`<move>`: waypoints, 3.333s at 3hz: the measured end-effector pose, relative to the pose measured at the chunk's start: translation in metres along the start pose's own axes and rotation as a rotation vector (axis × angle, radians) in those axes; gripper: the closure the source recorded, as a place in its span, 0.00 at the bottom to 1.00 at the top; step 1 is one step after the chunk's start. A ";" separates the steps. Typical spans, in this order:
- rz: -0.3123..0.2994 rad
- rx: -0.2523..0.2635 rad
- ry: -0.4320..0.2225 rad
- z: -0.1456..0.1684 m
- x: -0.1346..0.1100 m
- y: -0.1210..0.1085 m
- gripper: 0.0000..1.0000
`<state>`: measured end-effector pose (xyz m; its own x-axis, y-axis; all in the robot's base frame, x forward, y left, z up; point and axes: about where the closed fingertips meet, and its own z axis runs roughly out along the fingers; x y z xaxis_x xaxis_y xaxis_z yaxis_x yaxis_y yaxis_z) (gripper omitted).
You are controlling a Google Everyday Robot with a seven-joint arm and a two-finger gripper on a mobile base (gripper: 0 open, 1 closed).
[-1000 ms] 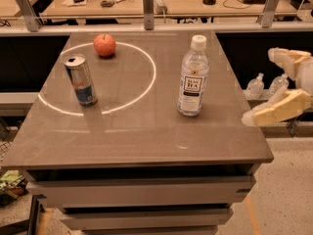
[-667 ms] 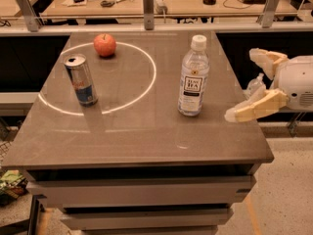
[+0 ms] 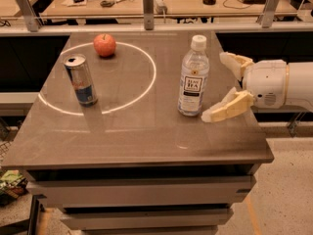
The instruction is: Knock blue plastic bottle over
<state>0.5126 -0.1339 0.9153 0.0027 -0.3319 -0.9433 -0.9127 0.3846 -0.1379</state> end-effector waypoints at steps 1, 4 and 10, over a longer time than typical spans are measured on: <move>-0.007 -0.029 -0.036 0.020 -0.001 -0.001 0.00; 0.022 -0.085 -0.130 0.059 -0.003 -0.005 0.41; -0.634 -0.169 0.704 0.068 -0.048 -0.016 1.00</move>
Offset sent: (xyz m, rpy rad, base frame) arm 0.0300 0.0498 -0.0095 0.1094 -0.0268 0.0721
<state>0.5551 -0.0659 0.9425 0.3200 -0.8977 -0.3029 -0.8728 -0.1550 -0.4627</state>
